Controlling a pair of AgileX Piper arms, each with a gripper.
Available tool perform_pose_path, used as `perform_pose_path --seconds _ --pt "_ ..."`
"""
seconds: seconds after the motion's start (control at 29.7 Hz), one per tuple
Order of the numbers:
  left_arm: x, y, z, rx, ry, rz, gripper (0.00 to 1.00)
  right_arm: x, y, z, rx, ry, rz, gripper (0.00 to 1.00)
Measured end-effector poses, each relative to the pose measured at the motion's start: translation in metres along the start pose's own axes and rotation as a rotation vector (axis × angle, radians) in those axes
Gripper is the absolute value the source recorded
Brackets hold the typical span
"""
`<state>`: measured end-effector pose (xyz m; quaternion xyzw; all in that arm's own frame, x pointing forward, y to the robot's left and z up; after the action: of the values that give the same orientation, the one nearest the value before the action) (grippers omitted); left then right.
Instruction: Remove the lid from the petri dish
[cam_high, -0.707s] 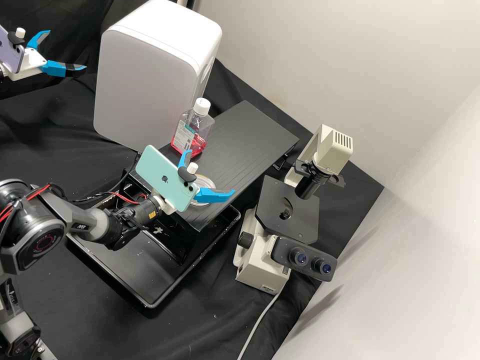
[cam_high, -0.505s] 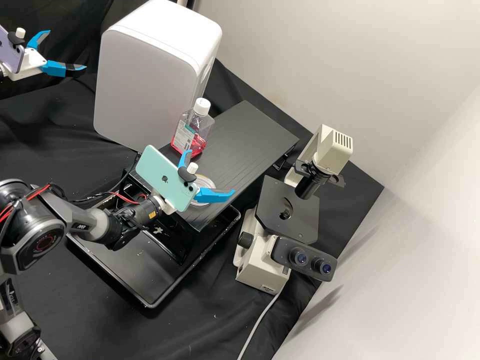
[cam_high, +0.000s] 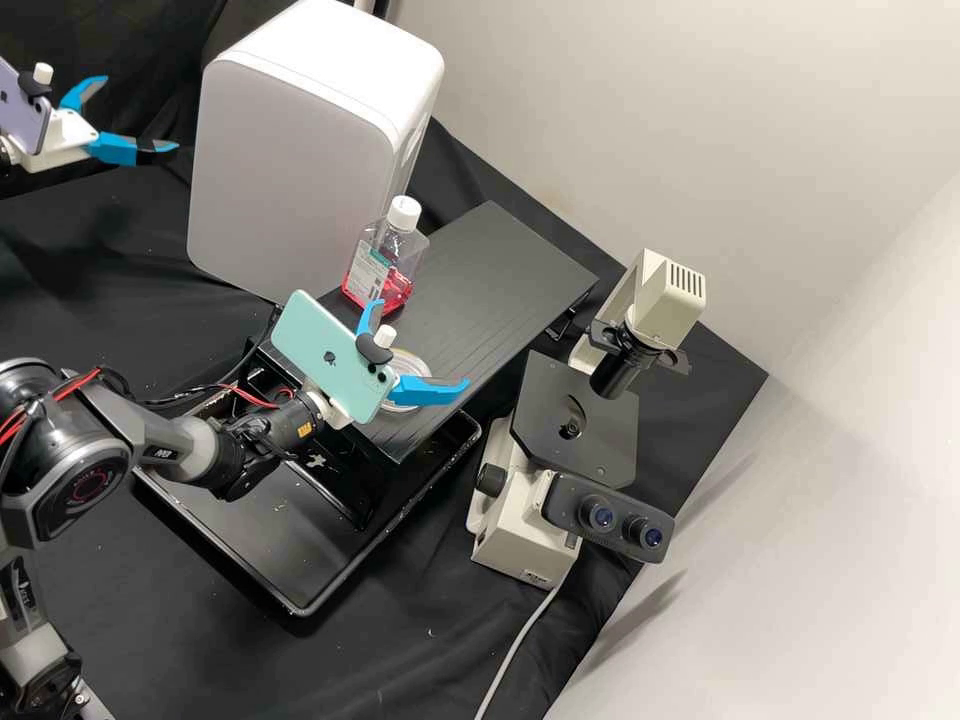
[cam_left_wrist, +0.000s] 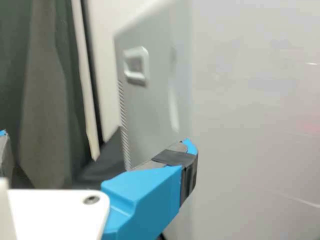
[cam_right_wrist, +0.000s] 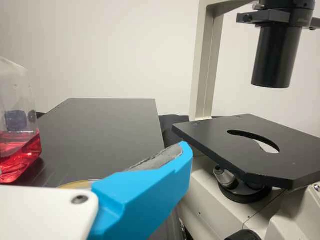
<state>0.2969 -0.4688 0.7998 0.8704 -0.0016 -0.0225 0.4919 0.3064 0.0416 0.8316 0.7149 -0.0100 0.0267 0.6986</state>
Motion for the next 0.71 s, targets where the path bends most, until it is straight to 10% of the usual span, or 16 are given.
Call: perform_pose_path --seconds 0.24,0.44,0.71 --pt "-0.023 -0.0182 0.042 -0.066 -0.085 -0.025 1.0 0.0 0.0 0.0 0.0 0.0 0.0 1.0" --pt "-0.046 -0.0348 0.062 -0.049 -0.191 -0.015 1.0 0.0 0.0 0.0 0.0 0.0 0.0 1.0" --pt "-0.08 -0.0614 0.077 -0.015 -0.295 -0.144 1.0 0.0 0.0 0.0 0.0 0.0 0.0 1.0"
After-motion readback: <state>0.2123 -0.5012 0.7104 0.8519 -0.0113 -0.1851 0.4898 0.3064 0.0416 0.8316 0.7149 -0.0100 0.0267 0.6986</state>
